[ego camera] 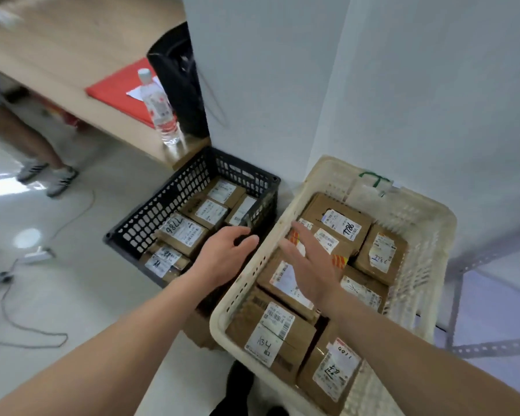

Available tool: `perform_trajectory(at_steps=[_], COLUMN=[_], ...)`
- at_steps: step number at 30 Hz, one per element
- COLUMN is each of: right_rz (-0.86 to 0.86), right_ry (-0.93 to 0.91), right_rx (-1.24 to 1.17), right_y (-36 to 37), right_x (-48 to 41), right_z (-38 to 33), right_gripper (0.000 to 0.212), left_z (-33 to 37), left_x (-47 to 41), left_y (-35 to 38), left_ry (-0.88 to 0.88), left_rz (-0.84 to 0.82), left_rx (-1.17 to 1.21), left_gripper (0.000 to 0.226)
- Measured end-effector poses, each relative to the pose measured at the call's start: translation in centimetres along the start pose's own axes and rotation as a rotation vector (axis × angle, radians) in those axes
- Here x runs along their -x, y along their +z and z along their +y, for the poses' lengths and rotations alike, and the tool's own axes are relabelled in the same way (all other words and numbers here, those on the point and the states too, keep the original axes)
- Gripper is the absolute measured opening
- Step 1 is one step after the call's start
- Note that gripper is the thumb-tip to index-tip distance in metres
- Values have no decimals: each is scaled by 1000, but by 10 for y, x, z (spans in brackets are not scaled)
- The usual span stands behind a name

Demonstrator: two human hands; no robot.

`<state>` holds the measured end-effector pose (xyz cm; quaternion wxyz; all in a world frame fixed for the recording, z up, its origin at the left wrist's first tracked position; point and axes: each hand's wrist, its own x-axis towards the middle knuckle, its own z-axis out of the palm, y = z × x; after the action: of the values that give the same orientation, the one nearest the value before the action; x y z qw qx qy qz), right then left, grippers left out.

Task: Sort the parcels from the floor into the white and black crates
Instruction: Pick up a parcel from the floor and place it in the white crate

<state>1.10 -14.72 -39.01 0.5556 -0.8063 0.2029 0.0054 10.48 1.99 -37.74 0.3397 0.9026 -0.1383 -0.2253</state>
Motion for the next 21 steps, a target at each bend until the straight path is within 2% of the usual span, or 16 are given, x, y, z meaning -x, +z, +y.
perform_trajectory(at_steps=[4, 6, 9, 13, 17, 21], right_rz=[-91, -142, -214, -332, -462, -592], right_ry=[-133, -175, -241, -321, -416, -470], right_rx=[85, 94, 127, 171, 219, 247], right_y=[17, 31, 59, 107, 168, 241], right_x=[16, 25, 41, 60, 90, 136], right_z=[-29, -43, -61, -84, -106, -123], right_gripper=[77, 77, 79, 87, 83, 96], left_z=[-16, -27, -48, -84, -136, -193], left_x=[49, 76, 118, 176, 245, 329], left_y=[-26, -40, -61, -83, -98, -108], left_ry=[-57, -94, -139, -241, -351, -460], left_rz=[177, 247, 362, 496, 649, 800], left_rx=[59, 119, 192, 244, 292, 351], left_gripper=[46, 46, 63, 40, 41, 40])
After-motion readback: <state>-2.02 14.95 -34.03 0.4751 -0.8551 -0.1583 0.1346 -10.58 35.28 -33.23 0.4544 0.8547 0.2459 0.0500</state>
